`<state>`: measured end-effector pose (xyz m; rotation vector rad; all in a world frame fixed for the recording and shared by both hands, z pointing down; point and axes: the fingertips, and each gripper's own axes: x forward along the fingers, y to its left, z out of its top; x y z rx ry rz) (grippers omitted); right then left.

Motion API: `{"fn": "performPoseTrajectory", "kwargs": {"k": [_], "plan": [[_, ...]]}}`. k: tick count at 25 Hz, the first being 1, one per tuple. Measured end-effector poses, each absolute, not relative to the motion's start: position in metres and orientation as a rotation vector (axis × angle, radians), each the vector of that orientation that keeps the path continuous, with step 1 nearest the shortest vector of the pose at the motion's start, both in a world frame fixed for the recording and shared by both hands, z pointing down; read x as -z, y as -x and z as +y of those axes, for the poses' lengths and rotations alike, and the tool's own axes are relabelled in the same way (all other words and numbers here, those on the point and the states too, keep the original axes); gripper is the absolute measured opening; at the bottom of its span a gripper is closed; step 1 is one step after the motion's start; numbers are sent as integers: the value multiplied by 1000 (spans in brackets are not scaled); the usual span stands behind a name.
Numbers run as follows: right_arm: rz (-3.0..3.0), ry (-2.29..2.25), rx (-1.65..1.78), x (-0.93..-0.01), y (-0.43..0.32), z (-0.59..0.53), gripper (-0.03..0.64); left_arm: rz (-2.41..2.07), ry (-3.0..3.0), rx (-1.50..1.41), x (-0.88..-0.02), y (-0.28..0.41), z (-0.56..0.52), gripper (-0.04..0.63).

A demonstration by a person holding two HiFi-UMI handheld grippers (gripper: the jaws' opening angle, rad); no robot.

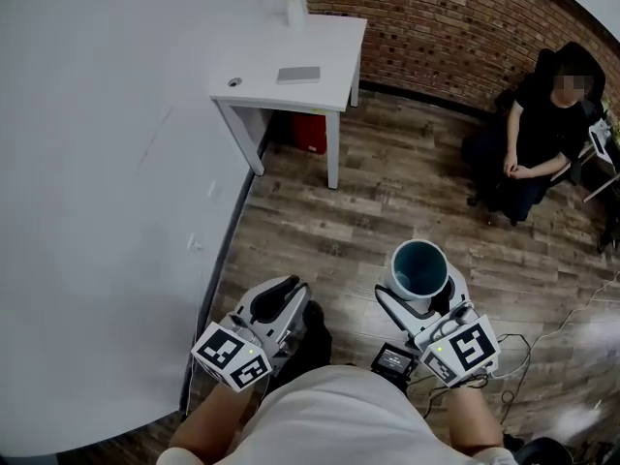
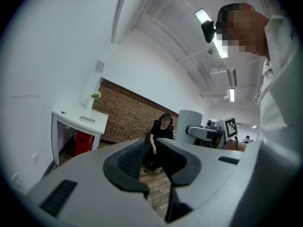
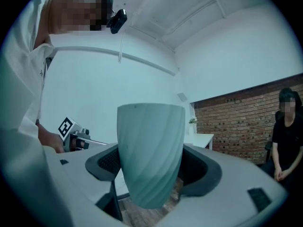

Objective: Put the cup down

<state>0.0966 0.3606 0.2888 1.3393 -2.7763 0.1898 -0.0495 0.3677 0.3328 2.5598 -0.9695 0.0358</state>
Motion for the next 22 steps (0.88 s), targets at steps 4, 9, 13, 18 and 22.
{"fn": "performPoseTrajectory", "kwargs": {"k": [4, 9, 13, 18, 22], "plan": [[-2760, -1375, -178, -283, -76, 297, 373, -945, -2575, -42, -329, 73, 303, 67], [-2749, -1409, -171, -279, -58, 237, 373, -929, -2591, -51, -326, 93, 239, 66], [-2748, -1402, -164, -278, -53, 204, 373, -917, -2593, -59, -327, 95, 209, 66], [-2771, -1370, -161, -280, -56, 148, 373, -930, -2592, -74, -328, 89, 160, 66], [-2805, -1304, -155, -294, -58, 100, 373, -983, -2584, -69, -339, 84, 117, 66]]}}
